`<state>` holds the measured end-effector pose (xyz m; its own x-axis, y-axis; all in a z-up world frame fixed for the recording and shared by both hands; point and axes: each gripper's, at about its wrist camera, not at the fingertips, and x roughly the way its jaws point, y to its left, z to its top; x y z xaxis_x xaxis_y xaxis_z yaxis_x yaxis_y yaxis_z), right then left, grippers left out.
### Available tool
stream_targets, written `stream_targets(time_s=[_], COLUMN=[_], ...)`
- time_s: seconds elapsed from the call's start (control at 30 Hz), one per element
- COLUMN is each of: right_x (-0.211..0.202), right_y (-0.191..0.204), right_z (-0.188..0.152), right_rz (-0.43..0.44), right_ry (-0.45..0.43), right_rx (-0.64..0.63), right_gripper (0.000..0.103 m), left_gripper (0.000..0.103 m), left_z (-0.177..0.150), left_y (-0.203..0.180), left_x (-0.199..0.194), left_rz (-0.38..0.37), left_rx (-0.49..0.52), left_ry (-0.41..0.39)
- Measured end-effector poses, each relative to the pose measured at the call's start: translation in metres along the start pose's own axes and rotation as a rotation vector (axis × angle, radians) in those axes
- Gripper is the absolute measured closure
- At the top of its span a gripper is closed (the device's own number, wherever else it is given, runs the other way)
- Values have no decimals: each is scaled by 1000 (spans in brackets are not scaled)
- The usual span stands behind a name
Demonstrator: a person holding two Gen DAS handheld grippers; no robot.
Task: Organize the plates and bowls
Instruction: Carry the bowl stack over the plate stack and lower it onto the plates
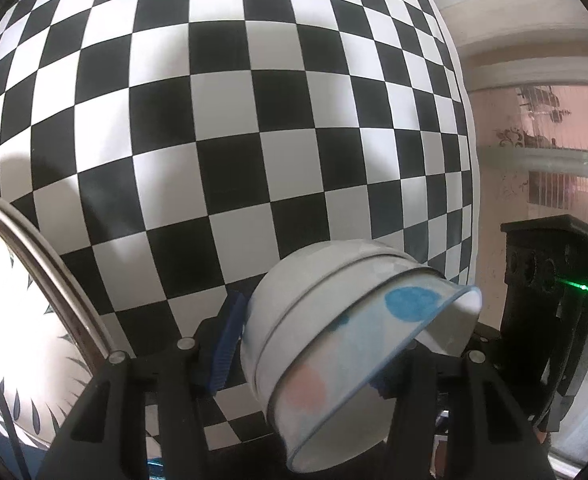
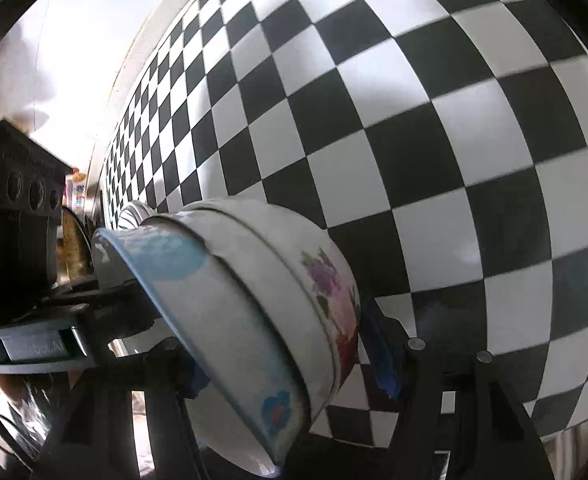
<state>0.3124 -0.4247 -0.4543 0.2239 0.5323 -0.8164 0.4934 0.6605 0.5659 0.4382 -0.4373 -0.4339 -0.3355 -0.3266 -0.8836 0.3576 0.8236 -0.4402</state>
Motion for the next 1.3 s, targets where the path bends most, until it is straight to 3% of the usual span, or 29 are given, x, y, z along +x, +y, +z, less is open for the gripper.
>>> stream_targets(time_s=[0.37,0.73,1.0,1.3], right_x=[-15,-17,1,49], right_y=[15,65,121,180], right_z=[3,9,13,11], right_rz=[1,-7,-23,-27], right_ry=[14,36,77,164], right_rx=[-3,-71,-162,-260], right_gripper=[40,44,44,44], left_gripper=[53,53,53,53], left_z=[0,-10,-26,-53], left_y=[3,27,67,141], left_x=[-17,-58,-90,-117], left_rz=[8,3,-14,-18], left_rx=[-12,-64,-139,-277], left_ry=[-12,-67,-125,-181])
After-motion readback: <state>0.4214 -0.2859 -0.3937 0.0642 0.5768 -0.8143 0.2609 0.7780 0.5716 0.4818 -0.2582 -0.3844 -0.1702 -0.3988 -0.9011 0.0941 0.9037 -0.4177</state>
